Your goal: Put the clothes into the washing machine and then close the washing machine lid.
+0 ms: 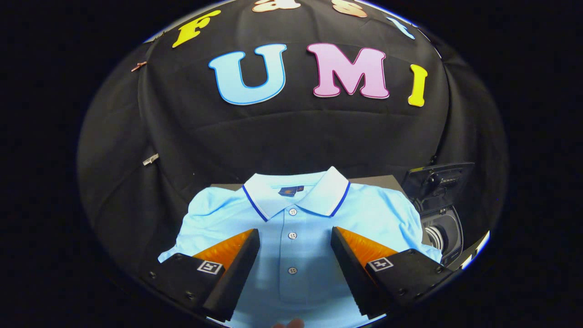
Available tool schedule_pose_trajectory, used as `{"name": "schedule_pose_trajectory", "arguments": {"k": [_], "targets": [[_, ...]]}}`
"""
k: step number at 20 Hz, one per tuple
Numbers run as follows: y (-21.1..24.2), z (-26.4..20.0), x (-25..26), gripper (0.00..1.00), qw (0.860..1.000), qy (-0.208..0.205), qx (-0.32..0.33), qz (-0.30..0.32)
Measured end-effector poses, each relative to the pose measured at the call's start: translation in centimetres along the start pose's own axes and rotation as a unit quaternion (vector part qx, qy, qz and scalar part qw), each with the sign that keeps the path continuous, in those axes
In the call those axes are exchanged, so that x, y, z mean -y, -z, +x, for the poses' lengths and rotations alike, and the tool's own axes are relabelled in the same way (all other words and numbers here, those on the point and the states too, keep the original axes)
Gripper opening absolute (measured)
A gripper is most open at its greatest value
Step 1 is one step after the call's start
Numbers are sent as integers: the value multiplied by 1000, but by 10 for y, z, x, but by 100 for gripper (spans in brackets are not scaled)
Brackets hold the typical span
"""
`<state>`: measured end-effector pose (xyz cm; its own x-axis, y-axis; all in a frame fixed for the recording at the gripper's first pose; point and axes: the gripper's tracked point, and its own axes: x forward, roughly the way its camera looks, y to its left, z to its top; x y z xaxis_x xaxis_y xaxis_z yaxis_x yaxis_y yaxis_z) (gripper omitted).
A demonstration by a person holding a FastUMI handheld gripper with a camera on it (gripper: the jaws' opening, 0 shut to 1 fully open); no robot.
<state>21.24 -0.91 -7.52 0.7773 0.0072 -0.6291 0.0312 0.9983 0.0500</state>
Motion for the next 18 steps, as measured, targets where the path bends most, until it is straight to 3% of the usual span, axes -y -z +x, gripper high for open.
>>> {"name": "schedule_pose_trajectory", "arguments": {"k": [12, 13, 16, 18], "targets": [[14, 13, 8, 93, 993, 36, -111, -4], [15, 13, 7, 81, 993, 35, -116, 0], [12, 12, 10, 81, 991, 36, -131, -10], [13, 13, 9, 63, 990, 36, -137, -3]]}}
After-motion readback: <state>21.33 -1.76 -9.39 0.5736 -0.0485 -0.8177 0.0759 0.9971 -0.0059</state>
